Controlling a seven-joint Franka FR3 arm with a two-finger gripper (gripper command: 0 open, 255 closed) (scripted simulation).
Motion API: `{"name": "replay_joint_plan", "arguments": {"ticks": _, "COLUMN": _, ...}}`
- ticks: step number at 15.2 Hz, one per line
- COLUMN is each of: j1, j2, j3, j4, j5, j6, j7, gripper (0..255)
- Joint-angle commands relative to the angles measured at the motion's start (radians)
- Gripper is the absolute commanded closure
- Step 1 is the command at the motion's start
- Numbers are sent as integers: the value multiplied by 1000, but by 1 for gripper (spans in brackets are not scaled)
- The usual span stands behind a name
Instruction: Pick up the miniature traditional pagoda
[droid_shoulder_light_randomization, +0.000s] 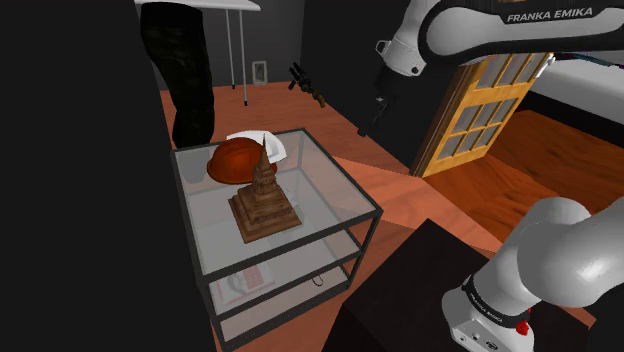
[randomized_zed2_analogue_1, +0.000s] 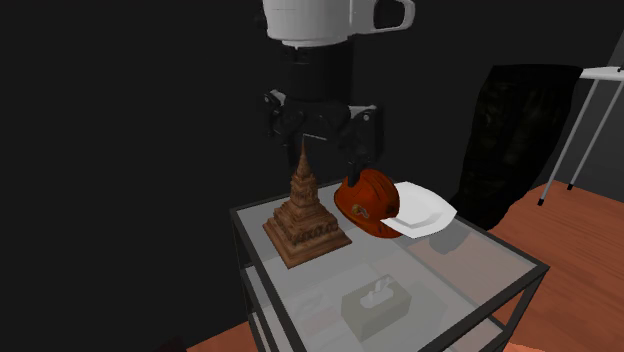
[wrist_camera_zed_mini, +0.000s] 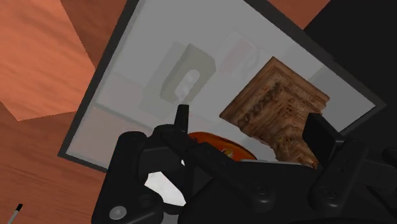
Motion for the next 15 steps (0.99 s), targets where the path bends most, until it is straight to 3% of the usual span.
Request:
{"name": "replay_joint_plan", "arguments": {"ticks": 1, "j1": 31, "j2": 66, "j3": -5, "j4": 18, "j5": 11, "j6": 71, "j7": -76, "gripper": 0}}
{"name": "replay_joint_plan", "arguments": {"ticks": 15, "j1": 209, "j2": 443, "j3": 14, "j4": 222, "j5": 148, "j6": 366, "j7": -611, "gripper": 0}}
